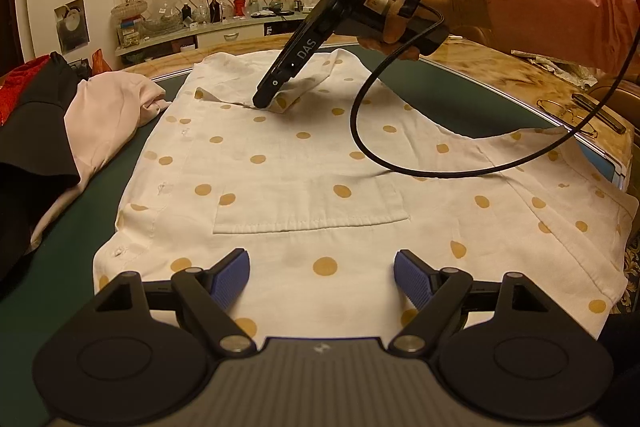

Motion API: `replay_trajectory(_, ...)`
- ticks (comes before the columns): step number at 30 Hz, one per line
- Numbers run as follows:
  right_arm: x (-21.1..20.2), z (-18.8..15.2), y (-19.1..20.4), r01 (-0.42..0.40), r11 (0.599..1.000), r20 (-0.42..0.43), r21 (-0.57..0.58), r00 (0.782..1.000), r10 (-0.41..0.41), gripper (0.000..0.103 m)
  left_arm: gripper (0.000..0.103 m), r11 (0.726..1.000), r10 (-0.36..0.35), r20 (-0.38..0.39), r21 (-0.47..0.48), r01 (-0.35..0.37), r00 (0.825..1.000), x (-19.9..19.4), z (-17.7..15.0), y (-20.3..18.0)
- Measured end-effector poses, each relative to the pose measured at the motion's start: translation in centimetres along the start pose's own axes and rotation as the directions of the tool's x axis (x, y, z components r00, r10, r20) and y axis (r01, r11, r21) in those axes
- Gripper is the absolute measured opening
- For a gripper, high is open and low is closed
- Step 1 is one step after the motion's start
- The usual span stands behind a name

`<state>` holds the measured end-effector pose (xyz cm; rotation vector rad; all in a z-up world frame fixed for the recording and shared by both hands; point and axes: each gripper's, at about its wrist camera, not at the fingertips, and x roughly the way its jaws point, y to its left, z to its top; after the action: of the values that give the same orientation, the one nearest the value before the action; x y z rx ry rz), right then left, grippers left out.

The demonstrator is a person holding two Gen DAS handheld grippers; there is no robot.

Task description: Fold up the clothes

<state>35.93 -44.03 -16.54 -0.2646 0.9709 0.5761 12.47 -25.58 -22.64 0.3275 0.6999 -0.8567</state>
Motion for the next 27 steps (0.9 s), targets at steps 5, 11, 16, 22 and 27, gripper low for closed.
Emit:
replay_trajectory(5, -0.3, -0.5, -0.4, 0.024, 0.999, 0.048, 0.033, 0.999, -0.025, 0.002, 0.084, 1.000, 0.000, 0.000, 0.000, 0.000, 1.000, 0.0, 0.0, 0.0)
replay_trajectory(11, -2.1, 2.3, -4.9, 0.155, 0.974, 0.172, 0.166, 0.968, -0.183, 0.002, 0.084, 1.000, 0.001, 0.000, 0.001, -0.001, 1.000, 0.0, 0.0, -0.1)
replay_trajectory(16, -1.5, 6.6, -12.0, 0.288, 0.889, 0.205, 0.357, 0.904, -0.376, 0.002, 0.084, 1.000, 0.002, 0.000, 0.001, -0.002, 1.000, 0.0, 0.0, -0.1)
replay_trajectory(22, 0.8, 8.0, -18.0, 0.432, 0.735, 0.129, 0.522, 0.812, -0.569, 0.006, 0.084, 1.000, 0.002, 0.000, 0.002, -0.002, 1.000, 0.1, 0.0, -0.1)
replay_trajectory(27, -0.8, 6.0, -19.3, 0.250, 0.752, 0.182, 0.611, 0.879, -0.440, 0.026, 0.084, 1.000, 0.000, 0.002, 0.002, 0.000, 1.000, 0.1, 0.0, -0.1)
